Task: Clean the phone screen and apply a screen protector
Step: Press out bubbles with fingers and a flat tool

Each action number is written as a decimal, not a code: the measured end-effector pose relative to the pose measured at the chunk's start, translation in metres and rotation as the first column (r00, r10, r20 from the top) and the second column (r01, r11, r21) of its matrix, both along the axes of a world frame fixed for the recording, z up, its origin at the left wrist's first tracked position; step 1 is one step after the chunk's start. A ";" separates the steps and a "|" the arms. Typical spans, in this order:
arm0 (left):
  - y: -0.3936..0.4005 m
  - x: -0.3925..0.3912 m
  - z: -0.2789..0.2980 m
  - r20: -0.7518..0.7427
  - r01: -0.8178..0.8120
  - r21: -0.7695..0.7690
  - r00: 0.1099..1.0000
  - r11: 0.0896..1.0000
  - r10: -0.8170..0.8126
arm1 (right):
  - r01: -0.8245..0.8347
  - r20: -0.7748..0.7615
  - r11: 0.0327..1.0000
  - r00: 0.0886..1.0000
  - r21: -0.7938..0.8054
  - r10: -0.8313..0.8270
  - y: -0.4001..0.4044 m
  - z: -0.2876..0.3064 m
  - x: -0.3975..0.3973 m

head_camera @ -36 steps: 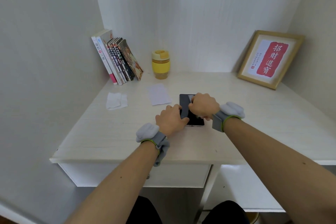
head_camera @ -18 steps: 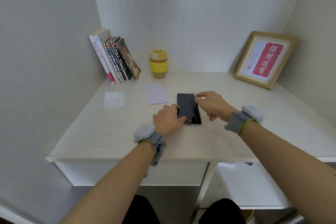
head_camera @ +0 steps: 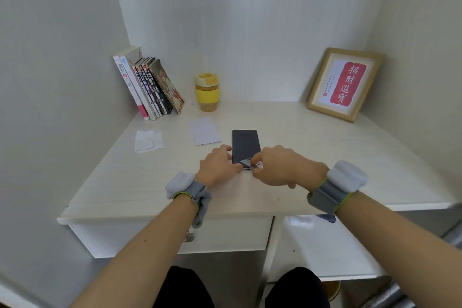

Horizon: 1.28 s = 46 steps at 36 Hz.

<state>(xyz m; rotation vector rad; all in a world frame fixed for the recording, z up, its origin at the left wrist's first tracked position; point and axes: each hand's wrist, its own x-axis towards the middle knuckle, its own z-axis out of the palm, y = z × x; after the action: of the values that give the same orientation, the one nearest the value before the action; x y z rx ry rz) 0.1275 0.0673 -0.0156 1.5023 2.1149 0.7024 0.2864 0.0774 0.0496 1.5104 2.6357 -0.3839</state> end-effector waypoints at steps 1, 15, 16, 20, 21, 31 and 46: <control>-0.001 0.000 0.000 0.008 0.002 -0.001 1.000 1.000 -0.002 | 0.001 0.003 1.000 1.000 -0.001 -0.001 -0.003 0.000 0.001; -0.007 -0.002 0.002 0.064 0.012 0.006 0.998 1.000 -0.013 | -0.014 -0.055 1.000 0.998 0.017 0.015 -0.007 -0.009 -0.010; -0.008 -0.003 0.002 0.062 0.016 0.003 0.998 1.000 -0.016 | -0.012 -0.059 1.000 0.998 0.023 0.013 -0.007 -0.010 -0.013; -0.009 -0.004 0.004 0.030 0.058 0.004 0.998 0.998 -0.058 | 0.004 -0.075 0.999 0.997 0.041 -0.001 -0.008 -0.013 -0.018; -0.009 -0.005 0.005 0.015 0.073 0.001 0.997 0.997 -0.073 | 0.010 -0.081 0.999 0.997 0.039 -0.007 -0.009 -0.014 -0.018; -0.008 -0.007 0.010 0.015 0.086 0.017 0.996 0.996 -0.086 | 0.034 -0.132 0.999 0.991 0.021 -0.031 -0.014 -0.017 -0.013; -0.007 -0.013 0.007 0.157 0.042 0.036 0.987 0.998 -0.048 | 0.021 -0.144 0.999 0.989 0.038 -0.016 -0.015 -0.017 -0.017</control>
<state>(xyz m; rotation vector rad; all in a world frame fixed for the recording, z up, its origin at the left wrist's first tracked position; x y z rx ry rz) 0.1141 0.0600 -0.0089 1.4564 1.9551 0.8153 0.2693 0.0623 0.0331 1.5765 2.7549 -0.4619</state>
